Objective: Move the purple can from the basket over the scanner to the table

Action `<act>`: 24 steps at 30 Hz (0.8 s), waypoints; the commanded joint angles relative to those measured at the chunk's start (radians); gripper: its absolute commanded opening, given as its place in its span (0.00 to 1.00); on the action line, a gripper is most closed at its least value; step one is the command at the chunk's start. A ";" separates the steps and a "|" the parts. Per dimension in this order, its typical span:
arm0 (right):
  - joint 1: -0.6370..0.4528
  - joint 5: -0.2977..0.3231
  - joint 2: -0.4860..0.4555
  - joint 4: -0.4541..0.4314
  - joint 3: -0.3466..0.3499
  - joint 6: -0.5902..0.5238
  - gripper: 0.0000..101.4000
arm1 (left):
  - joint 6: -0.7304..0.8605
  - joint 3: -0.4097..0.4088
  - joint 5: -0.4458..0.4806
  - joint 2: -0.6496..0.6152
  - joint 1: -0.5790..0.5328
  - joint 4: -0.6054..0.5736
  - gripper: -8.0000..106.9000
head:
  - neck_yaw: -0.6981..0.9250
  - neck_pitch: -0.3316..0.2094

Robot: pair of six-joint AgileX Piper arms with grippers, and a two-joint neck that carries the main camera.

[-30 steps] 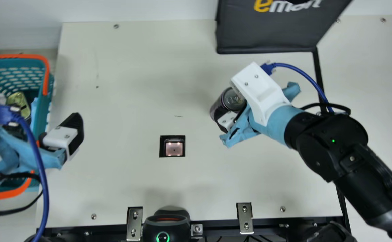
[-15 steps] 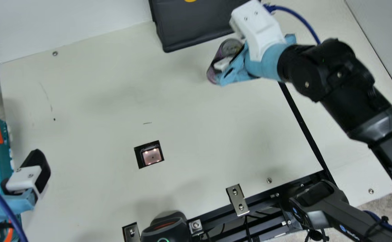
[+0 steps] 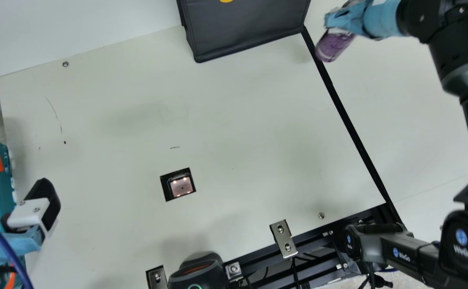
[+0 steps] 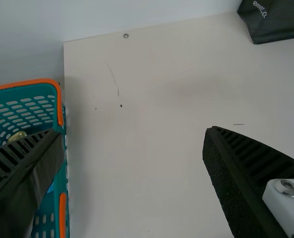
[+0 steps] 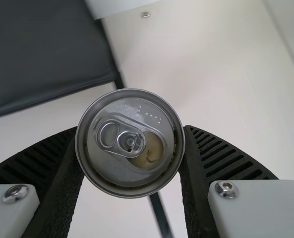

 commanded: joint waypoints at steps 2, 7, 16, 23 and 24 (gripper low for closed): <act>-0.040 0.031 0.078 -0.032 -0.109 0.025 0.00 | 0.000 0.000 0.000 0.000 0.000 0.000 0.85 | -0.002 -0.030; -0.078 0.083 0.178 -0.064 -0.239 0.046 0.00 | 0.000 0.000 0.000 0.000 0.000 0.000 0.85 | -0.002 -0.030; -0.135 0.159 0.343 -0.092 -0.448 0.049 0.00 | 0.000 0.000 0.000 0.000 0.000 0.000 0.85 | -0.002 -0.030; -0.178 0.190 0.438 -0.096 -0.554 0.037 0.00 | 0.000 0.000 0.000 0.000 0.000 0.000 0.85 | -0.002 -0.030; -0.184 0.193 0.450 -0.095 -0.565 0.034 0.00 | 0.000 0.000 0.000 0.000 0.000 0.000 0.85 | -0.002 -0.030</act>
